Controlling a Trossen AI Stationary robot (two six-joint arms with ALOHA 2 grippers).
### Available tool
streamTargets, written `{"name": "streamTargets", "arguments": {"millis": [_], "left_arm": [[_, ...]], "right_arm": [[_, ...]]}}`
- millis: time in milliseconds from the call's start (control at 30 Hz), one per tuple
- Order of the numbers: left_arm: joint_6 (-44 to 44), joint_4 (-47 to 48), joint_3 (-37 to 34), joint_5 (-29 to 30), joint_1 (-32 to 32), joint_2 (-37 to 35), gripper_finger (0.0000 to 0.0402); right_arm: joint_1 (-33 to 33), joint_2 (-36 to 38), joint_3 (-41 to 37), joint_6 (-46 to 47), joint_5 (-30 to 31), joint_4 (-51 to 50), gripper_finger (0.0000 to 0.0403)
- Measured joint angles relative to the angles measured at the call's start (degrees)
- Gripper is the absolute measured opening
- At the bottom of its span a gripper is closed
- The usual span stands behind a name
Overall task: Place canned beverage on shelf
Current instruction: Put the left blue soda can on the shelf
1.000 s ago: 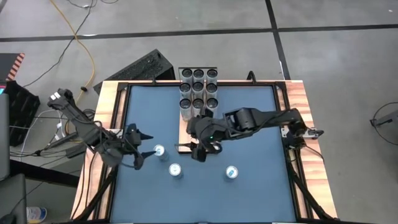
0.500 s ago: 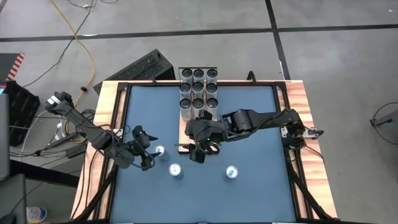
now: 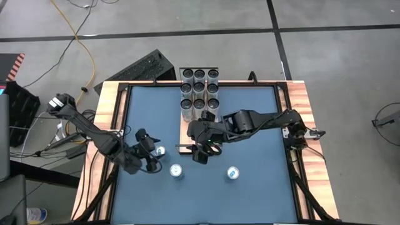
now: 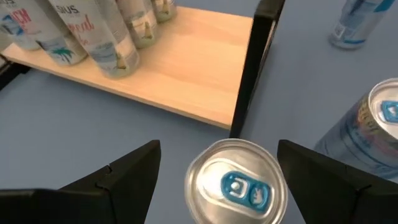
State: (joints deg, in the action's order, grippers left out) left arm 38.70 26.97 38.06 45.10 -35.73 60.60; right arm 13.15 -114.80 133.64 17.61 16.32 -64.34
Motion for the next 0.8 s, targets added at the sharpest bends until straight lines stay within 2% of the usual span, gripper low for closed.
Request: {"name": "streamTargets", "arguments": {"millis": [167, 333, 433, 600, 700, 800], "left_arm": [[2.31, 0.59, 0.05, -0.67, 0.0, 4.39, 0.0309], [5.03, 1.42, 0.05, -1.22, 0.0, 4.9, 0.0307], [5.6, 2.25, 0.05, -3.71, 0.23, 4.89, 0.0286], [7.27, 2.44, 0.05, -6.02, 1.14, 4.82, 0.0215], [6.46, 2.91, 0.11, -6.01, 1.34, 3.74, 0.0214], [1.8, 3.16, 1.3, -5.89, 2.55, 1.88, 0.0214]], "right_arm": [[0.0, 0.0, 0.0, 0.0, 0.0, -0.1, 0.0311], [0.0, 0.02, 0.0, 0.0, 0.0, -0.1, 0.0311], [0.0, 0.02, 0.0, 0.0, 0.0, -0.16, 0.0311], [0.22, 0.03, 0.0, 0.37, 0.05, 0.54, 0.0311], [0.39, 0.85, -0.04, -0.42, 0.08, 0.38, 0.0311], [0.55, 2.61, -0.04, -0.96, 0.1, -0.18, 0.0311]]}}
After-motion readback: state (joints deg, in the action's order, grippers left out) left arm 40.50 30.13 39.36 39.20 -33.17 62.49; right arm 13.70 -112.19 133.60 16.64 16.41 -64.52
